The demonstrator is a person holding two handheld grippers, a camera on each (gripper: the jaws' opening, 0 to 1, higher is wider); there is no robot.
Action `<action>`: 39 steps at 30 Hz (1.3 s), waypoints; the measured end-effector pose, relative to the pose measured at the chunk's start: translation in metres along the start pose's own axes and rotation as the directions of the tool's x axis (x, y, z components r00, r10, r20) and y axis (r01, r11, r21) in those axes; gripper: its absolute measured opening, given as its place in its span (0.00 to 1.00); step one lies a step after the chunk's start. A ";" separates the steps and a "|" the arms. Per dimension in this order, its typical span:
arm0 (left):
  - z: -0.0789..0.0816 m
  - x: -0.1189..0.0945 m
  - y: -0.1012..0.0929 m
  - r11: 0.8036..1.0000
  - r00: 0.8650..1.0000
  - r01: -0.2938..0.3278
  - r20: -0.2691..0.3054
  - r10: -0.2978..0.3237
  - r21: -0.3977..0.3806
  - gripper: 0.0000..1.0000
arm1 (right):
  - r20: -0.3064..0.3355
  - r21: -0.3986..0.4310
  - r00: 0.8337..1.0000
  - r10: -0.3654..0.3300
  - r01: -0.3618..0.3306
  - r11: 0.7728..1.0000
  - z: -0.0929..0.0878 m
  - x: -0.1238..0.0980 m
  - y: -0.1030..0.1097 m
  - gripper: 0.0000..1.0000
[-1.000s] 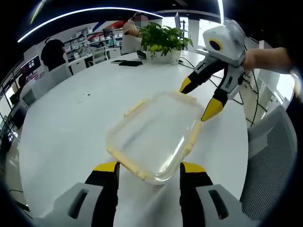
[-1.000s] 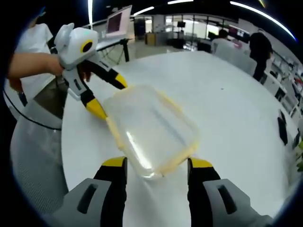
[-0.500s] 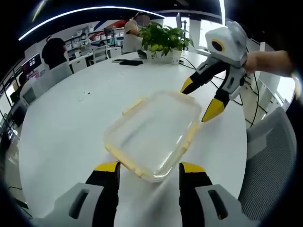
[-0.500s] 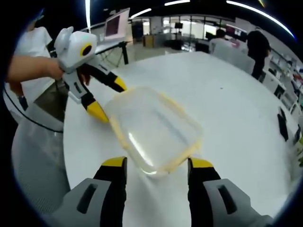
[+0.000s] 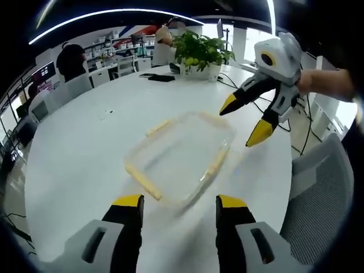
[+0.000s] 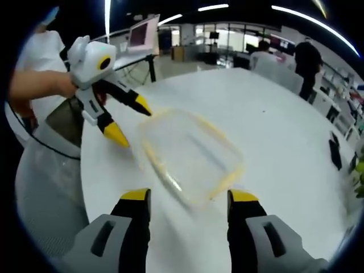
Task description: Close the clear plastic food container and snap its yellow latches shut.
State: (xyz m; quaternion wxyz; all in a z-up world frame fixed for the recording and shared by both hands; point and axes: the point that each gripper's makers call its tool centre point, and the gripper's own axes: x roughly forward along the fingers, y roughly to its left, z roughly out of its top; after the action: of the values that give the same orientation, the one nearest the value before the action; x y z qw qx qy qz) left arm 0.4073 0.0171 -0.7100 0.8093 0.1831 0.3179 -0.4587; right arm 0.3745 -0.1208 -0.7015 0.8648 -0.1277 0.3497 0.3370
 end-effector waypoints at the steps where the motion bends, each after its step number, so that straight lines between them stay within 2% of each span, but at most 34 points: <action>1: 0.000 -0.003 -0.003 1.000 1.000 0.000 0.005 0.000 -0.005 0.49 | 0.008 -0.002 1.000 -0.005 0.005 1.000 0.000 -0.004 0.002 0.52; 7: 0.007 -0.022 -0.011 0.999 0.998 -0.020 0.060 0.022 -0.038 0.55 | 0.061 0.031 0.997 -0.043 0.041 0.999 0.002 -0.023 0.003 0.57; 13: 0.011 -0.041 -0.017 0.997 0.993 -0.045 0.105 0.053 -0.069 0.62 | 0.091 0.068 0.993 -0.077 0.071 0.995 -0.005 -0.044 0.003 0.61; 20: 0.006 -0.063 -0.023 0.994 0.988 -0.070 0.132 0.081 -0.083 0.68 | 0.107 0.083 0.987 -0.120 0.111 0.990 -0.018 -0.068 0.006 0.65; 27: 0.005 -0.089 -0.025 0.991 0.975 -0.115 0.182 0.127 -0.076 0.77 | 0.130 0.107 0.981 -0.142 0.129 0.986 -0.029 -0.084 0.015 0.71; 31: 0.000 -0.098 -0.029 0.989 0.973 -0.121 0.186 0.135 -0.084 0.80 | 0.157 0.113 0.976 -0.154 0.137 0.984 -0.031 -0.092 0.022 0.73; 39: -0.018 -0.110 -0.039 0.989 0.973 -0.118 0.189 0.134 -0.095 0.89 | 0.170 0.129 0.971 -0.170 0.149 0.980 -0.041 -0.105 0.035 0.82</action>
State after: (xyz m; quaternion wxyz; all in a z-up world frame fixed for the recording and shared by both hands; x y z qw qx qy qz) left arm 0.3261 0.0768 -0.6487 0.8710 0.1233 0.2435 -0.4085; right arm 0.2742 -0.1660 -0.6580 0.9231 -0.0740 0.2775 0.2558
